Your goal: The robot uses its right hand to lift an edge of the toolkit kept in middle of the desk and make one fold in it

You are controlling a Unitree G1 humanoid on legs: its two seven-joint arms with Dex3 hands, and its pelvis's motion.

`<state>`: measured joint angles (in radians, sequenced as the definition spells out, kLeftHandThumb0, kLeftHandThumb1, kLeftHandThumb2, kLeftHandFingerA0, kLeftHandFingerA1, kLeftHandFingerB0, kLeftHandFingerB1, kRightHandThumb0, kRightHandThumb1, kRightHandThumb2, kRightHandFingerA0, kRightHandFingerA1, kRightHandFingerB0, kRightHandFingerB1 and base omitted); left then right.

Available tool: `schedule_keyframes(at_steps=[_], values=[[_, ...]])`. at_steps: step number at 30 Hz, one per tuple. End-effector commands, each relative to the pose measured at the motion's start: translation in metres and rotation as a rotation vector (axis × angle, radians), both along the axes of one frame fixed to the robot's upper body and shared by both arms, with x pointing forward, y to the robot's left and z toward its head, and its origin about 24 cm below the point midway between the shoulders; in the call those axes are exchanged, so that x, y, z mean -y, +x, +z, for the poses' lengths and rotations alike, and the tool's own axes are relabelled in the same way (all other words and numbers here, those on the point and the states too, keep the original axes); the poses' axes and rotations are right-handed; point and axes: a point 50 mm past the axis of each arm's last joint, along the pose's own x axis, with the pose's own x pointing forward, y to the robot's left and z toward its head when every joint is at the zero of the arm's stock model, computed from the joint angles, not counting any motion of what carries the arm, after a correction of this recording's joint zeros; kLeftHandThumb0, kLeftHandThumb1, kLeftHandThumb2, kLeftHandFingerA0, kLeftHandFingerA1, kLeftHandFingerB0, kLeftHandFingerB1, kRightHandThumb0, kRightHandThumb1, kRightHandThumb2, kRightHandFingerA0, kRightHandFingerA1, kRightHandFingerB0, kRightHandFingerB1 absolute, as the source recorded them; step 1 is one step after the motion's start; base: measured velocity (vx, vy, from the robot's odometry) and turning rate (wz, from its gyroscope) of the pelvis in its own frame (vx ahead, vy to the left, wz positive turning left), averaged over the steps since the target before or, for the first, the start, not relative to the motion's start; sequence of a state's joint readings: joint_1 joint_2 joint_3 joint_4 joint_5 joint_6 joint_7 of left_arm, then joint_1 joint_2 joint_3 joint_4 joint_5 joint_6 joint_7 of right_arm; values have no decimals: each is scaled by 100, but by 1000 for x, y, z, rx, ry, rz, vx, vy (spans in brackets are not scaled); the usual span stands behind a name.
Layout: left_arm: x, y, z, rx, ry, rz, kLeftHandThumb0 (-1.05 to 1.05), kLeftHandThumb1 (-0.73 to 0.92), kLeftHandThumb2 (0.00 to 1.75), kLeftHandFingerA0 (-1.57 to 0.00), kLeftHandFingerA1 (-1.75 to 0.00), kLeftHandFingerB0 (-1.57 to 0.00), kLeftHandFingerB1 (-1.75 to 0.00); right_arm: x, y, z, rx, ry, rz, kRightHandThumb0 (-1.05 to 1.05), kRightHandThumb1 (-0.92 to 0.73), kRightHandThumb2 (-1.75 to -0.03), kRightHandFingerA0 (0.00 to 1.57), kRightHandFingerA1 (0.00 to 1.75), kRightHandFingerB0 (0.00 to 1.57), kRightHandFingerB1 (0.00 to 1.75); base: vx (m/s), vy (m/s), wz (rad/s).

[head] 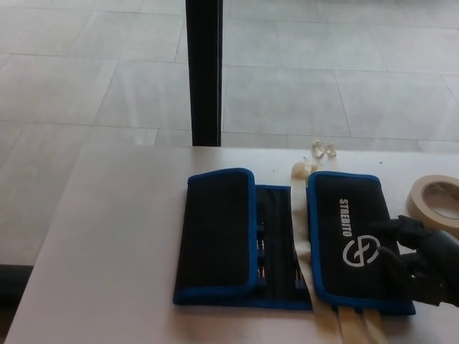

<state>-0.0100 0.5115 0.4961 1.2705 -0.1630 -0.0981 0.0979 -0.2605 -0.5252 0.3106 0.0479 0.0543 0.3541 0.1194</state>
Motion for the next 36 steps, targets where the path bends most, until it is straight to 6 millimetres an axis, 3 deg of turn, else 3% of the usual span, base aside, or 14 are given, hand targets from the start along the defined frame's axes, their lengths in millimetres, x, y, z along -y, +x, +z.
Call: schedule_keyframes(at_steps=[1,2,7,8,9,10,14,22,24,25,27,28,29,36], values=[[-13,8,16,-19,82,-48,-55,60,58,-81,-74,-72,-62,-7,-15,-51,5,-1013,677,-57,-52,-94,31,61,18,50,0,0,0],[-13,8,17,-26,88,-56,-55,60,58,-81,-73,-72,-61,-9,-17,-53,-26,-989,701,-60,-69,-59,35,51,31,42,0,0,0],[-15,9,18,-31,94,-55,-57,60,58,-83,-72,-68,-60,-4,-13,-43,-90,-819,615,-55,-73,-60,33,53,28,41,0,0,0],[-15,9,18,-28,93,-49,-57,60,58,-84,-73,-69,-60,-2,-11,-40,-99,-764,580,-51,-50,-92,29,61,17,51,0,0,0],[-15,9,18,-23,91,-40,-57,60,58,-84,-73,-69,-60,1,-8,-34,-110,-682,530,-51,-50,-92,29,61,17,51,0,0,0],[-15,10,18,-22,94,-41,-56,60,58,-85,-76,-70,-60,6,-6,-27,-117,-607,491,-53,-73,-62,31,55,26,43,0,0,0],[-15,8,19,-34,105,-57,-57,61,58,-84,-74,-70,-60,18,0,-4,-99,-464,410,-52,-72,-60,40,52,32,43,0,0,0],[-15,7,19,-21,93,-45,-55,60,58,-81,-74,-70,-61,50,2,56,-20,-45,222,-50,-56,-87,51,61,38,54,0,0,4],[-16,6,18,-32,95,-54,-56,60,58,-81,-73,-71,-61,68,-3,76,69,104,154,-49,-57,-88,54,62,38,54,0,0,0],[-15,6,19,-25,94,-54,-56,61,58,-80,-72,-73,-63,75,-6,84,84,173,108,-44,-71,-61,62,51,46,42,0,0,0],[-15,6,19,-24,97,-52,-57,60,58,-82,-73,-73,-62,93,-10,99,150,256,45,-46,-71,-62,64,53,46,43,0,0,0],[-16,6,19,-21,93,-49,-57,61,58,-82,-73,-71,-62,99,-12,104,174,285,9,-51,-57,-90,61,65,41,56,0,0,0],[-16,7,19,-24,96,-51,-58,61,58,-84,-72,-73,-61,110,-15,111,207,338,-53,-43,-72,-60,72,56,49,44,0,0,0],[-16,7,19,-19,92,-38,-56,61,58,-83,-73,-71,-62,197,-52,133,476,715,-474,-44,-76,-62,63,58,44,44,0,0,0]])
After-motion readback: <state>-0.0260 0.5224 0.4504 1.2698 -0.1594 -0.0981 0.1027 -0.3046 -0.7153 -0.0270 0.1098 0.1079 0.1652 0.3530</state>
